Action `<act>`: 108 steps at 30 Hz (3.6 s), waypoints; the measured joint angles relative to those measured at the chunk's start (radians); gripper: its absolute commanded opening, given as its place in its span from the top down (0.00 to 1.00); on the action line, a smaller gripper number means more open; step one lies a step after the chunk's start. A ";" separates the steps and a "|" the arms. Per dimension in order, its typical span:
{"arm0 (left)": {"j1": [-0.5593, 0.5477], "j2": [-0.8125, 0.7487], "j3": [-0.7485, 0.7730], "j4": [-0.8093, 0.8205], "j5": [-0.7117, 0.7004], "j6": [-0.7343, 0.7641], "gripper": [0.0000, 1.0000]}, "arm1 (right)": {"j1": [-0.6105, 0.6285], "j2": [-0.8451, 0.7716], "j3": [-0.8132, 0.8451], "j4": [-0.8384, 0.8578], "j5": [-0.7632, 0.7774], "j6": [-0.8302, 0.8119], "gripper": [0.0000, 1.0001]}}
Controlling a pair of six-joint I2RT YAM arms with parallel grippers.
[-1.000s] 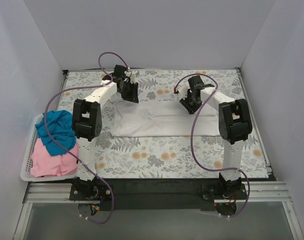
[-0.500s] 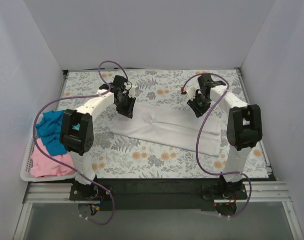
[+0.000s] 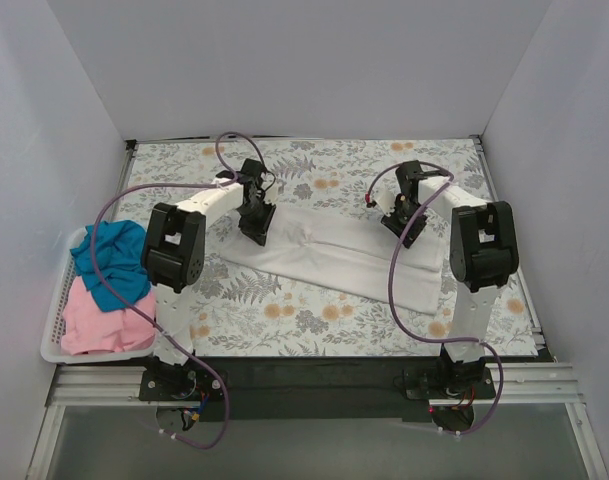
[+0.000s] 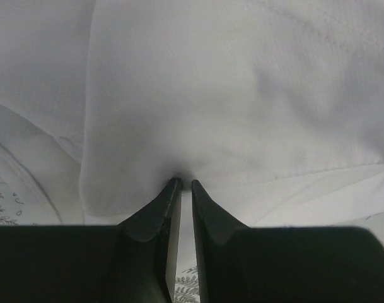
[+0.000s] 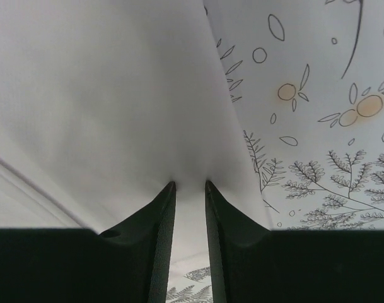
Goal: Fold and stack the t-shirts
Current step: Fold the tshirt
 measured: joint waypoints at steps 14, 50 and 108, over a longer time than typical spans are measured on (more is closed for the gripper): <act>0.045 0.457 0.734 0.077 -0.016 0.097 0.91 | 0.365 -0.253 -0.344 -0.019 -0.133 0.041 0.63; 0.052 0.053 0.058 0.244 0.133 -0.092 0.88 | 0.364 0.380 0.628 0.048 -0.182 0.381 0.66; -0.003 -0.781 -0.431 0.362 0.639 0.431 0.11 | 0.245 -0.775 -0.236 0.308 -0.481 -0.229 0.02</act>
